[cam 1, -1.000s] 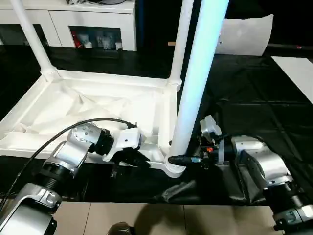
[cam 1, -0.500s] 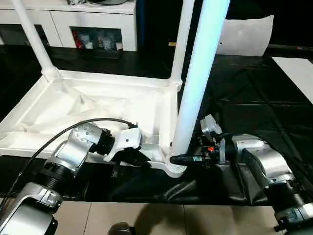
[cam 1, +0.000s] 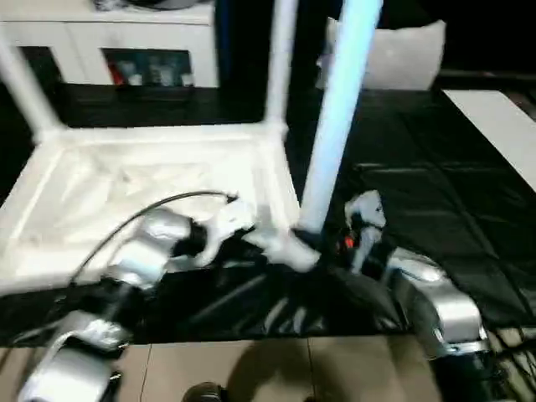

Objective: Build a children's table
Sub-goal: Rotate leg to tighten

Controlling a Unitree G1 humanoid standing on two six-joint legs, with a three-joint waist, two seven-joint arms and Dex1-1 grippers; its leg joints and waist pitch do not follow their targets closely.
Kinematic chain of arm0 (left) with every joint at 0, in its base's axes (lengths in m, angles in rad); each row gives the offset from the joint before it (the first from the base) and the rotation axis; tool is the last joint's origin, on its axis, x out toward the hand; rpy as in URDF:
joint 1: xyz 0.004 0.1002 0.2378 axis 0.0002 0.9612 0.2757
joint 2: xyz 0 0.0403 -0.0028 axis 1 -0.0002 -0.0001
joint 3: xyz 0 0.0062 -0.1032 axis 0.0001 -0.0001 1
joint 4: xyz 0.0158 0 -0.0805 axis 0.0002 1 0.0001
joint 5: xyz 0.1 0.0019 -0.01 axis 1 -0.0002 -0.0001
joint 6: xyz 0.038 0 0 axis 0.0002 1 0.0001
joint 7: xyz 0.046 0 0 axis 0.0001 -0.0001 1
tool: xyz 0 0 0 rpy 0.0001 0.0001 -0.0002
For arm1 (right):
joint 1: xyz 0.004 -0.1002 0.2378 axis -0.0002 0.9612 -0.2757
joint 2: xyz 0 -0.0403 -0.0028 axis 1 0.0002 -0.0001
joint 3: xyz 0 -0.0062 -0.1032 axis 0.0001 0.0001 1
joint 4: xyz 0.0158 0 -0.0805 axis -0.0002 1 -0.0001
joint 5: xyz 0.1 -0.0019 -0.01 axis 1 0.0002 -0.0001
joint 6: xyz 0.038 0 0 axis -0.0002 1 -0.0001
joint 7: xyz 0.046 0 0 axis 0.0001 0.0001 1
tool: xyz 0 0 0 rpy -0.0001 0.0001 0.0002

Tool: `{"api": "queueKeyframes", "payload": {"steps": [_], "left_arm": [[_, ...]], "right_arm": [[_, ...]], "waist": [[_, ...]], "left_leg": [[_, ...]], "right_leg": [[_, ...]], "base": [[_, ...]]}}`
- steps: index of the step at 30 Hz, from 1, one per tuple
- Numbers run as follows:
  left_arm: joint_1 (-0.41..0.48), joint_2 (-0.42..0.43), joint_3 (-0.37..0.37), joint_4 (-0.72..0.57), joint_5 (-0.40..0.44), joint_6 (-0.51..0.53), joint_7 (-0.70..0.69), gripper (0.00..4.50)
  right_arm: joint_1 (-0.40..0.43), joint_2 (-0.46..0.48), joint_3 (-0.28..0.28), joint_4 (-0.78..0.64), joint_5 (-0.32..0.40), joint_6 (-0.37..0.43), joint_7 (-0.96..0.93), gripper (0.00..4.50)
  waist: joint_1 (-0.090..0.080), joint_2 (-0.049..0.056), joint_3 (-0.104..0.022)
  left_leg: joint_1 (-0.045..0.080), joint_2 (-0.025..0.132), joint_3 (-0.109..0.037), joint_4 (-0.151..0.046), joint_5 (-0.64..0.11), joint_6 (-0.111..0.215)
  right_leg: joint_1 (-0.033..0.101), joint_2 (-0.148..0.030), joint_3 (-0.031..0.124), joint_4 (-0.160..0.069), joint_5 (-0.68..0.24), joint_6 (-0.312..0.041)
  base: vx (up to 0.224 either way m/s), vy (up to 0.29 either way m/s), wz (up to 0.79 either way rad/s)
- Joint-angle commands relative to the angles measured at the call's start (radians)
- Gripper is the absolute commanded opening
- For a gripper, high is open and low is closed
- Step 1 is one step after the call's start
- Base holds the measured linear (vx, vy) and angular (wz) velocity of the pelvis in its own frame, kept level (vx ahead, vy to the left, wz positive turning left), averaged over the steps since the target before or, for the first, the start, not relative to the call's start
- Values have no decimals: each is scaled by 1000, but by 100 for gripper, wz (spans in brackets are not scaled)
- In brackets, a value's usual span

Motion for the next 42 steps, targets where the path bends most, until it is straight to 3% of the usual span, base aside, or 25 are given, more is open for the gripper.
{"api": "queueKeyframes", "payload": {"steps": [1, 5, 6, 7, 9, 11, 12, 13, 14, 15, 16, 17, 18, 19, 20, 21, 22, 24, 28, 31, 33, 35, 37, 38, 42], "left_arm": [[-32, -103, -34, 19, -7, 31, 120, 0], [-79, -181, -6, 56, 37, 101, 277, 0], [-86, -200, 1, 59, 47, 118, 307, 0], [-88, -208, 0, 60, 52, 123, 318, 0], [-87, -215, -3, 53, 55, 128, 323, 0], [-81, -208, -9, 42, 60, 127, 316, 0], [-71, -191, -17, 30, 68, 123, 300, 0], [-68, -185, -18, 28, 69, 119, 294, 0], [-61, -172, -22, 22, 70, 110, 279, 0], [-61, -172, -22, 22, 70, 110, 279, 0], [-46, -145, -23, 11, 74, 86, 250, 0], [-42, -136, -23, 8, 74, 79, 240, 0], [-26, -105, -23, -1, 68, 41, 198, 0], [-22, -97, -23, -2, 66, 30, 187, 0], [-16, -82, -25, -5, 63, 7, 166, 0], [-7, -58, -28, -9, 56, -19, 129, 0], [2, -34, -35, -13, 52, -46, 93, 0], [14, 4, -41, -14, 45, -89, 37, 0], [33, 63, -37, -17, 0, -153, -83, 0], [46, 115, -48, -33, -28, -176, -184, 0], [49, 129, -54, -36, -31, -181, -211, 0], [50, 152, -67, -33, -33, -202, -258, 0], [49, 168, -77, -28, -37, -221, -300, 0], [49, 168, -77, -28, -37, -221, -300, 0], [29, 183, -108, -19, -40, -271, -377, 0]], "right_arm": [[10, 109, 155, -1, 24, 92, -9, 206], [-35, 271, 134, 49, -58, 117, -272, 206], [-46, 311, 124, 61, -75, 120, -333, 206], [-49, 327, 117, 61, -79, 118, -356, 206], [-51, 335, 116, 54, -90, 102, -374, 261], [-45, 326, 111, 41, -84, 88, -366, 284], [-32, 307, 98, 19, -64, 66, -331, 298], [-27, 298, 95, 12, -58, 61, -316, 311], [-17, 272, 92, -3, -51, 48, -283, 320], [-17, 272, 92, -3, -51, 48, -283, 325], [-3, 221, 81, -28, -52, 29, -232, 333], [0, 205, 75, -34, -47, 26, -214, 345], [10, 143, 52, -48, -25, 11, -146, 358], [12, 129, 46, -50, -20, 7, -129, 358], [15, 102, 36, -52, -11, -2, -99, 371], [17, 56, 21, -53, 5, -17, -42, 379], [19, 12, 8, -51, 18, -29, 10, 379], [21, -61, -5, -48, 42, -43, 111, 398], [4, -188, -15, -7, 62, -90, 289, 412], [-30, -263, -14, 28, 101, -106, 427, 412], [-39, -281, -12, 35, 113, -106, 466, 412], [-58, -313, 1, 54, 130, -103, 538, 412], [-76, -341, 20, 72, 141, -107, 609, 396], [-76, -341, 20, 72, 141, -107, 609, 385], [-130, -371, 95, 136, 129, -148, 750, 359]], "waist": [[-9, -5, -13], [-27, -6, -1], [-35, -3, 9], [-38, -10, 12], [-42, 0, 21], [-46, 3, 23], [-51, 18, 25], [-51, 22, 25], [-47, 16, 19], [-40, 6, 19], [-37, 2, 17], [-37, 2, 17], [-30, -1, 14], [-24, 13, -2], [-30, 9, -2], [-35, 6, 3], [-37, 12, -3], [-30, 9, -10], [-19, 5, -26], [-9, 7, -30], [-4, 8, -34], [2, 6, -51], [10, 5, -62], [14, 4, -62], [22, 0, -62]], "left_leg": [[21, 64, -47, -90, -420, -41], [28, 63, -54, -97, -503, -64], [33, 62, -61, -101, -565, -78], [41, 58, -64, -100, -613, -80], [48, 57, -71, -102, -671, -80], [45, 59, -77, -111, -716, -87], [30, 65, -81, -140, -795, -107], [27, 67, -79, -151, -823, -112], [23, 68, -70, -162, -818, -106], [37, 57, -60, -142, -737, -88], [45, 48, -60, -107, -618, -48], [45, 48, -60, -107, -618, -48], [-4, 61, -69, -112, -404, 8], [-4, 66, -68, -111, -350, 13], [-4, 71, -58, -114, -299, 23], [-1, 66, -51, -120, -348, 21], [4, 65, -49, -117, -396, 17], [23, 63, -44, -96, -450, 11], [18, 66, -23, -85, -297, 67], [9, 69, -18, -73, -269, 79], [13, 70, -13, -69, -273, 74], [4, 68, -7, -56, -166, 98], [-4, 64, 0, -39, -31, 164], [-6, 63, 2, -36, -17, 176], [-10, 66, 1, -29, -56, 180]], "right_leg": [[-2, -98, 50, -111, -554, -89], [-12, -97, 47, -115, -578, -93], [-18, -98, 41, -124, -618, -77], [-21, -96, 34, -132, -655, -57], [-25, -98, 28, -139, -674, -41], [-20, -92, 23, -135, -639, -40], [0, -78, 11, -113, -522, -53], [6, -71, 7, -103, -485, -59], [16, -69, 15, -80, -397, -71], [-9, -94, 37, -112, -437, -76], [-20, -131, 50, -148, -547, -77], [-20, -131, 50, -148, -547, -77], [25, -145, 53, -134, -523, -75], [30, -141, 53, -125, -434, -89], [22, -118, 49, -106, -247, -127], [17, -105, 43, -101, -206, -153], [16, -105, 43, -100, -252, -163], [5, -123, 52, -121, -394, -163], [10, -111, 51, -104, -233, -224], [11, -114, 51, -96, -271, -242], [6, -109, 50, -91, -272, -244], [18, -103, 45, -63, -107, -276], [20, -93, 38, -35, 106, -315], [20, -93, 38, -33, 131, -319], [15, -95, 34, -33, 58, -321]], "base": [[0, 0, 0], [0, 0, 0], [0, 0, 0], [0, 0, 0], [-40, 59, -4], [-33, 65, -5], [-37, 70, -9], [-37, 70, -9], [-41, 61, -6], [0, 0, 0], [0, 0, 0], [0, 0, 0], [23, 31, -20], [23, 31, -20], [0, 0, 0], [0, 0, 0], [0, 0, 0], [0, 0, 0], [0, 0, 0], [0, 0, 0], [63, -47, 3], [67, -45, 3], [66, -32, -3], [55, -25, -1], [0, 0, 0]]}}
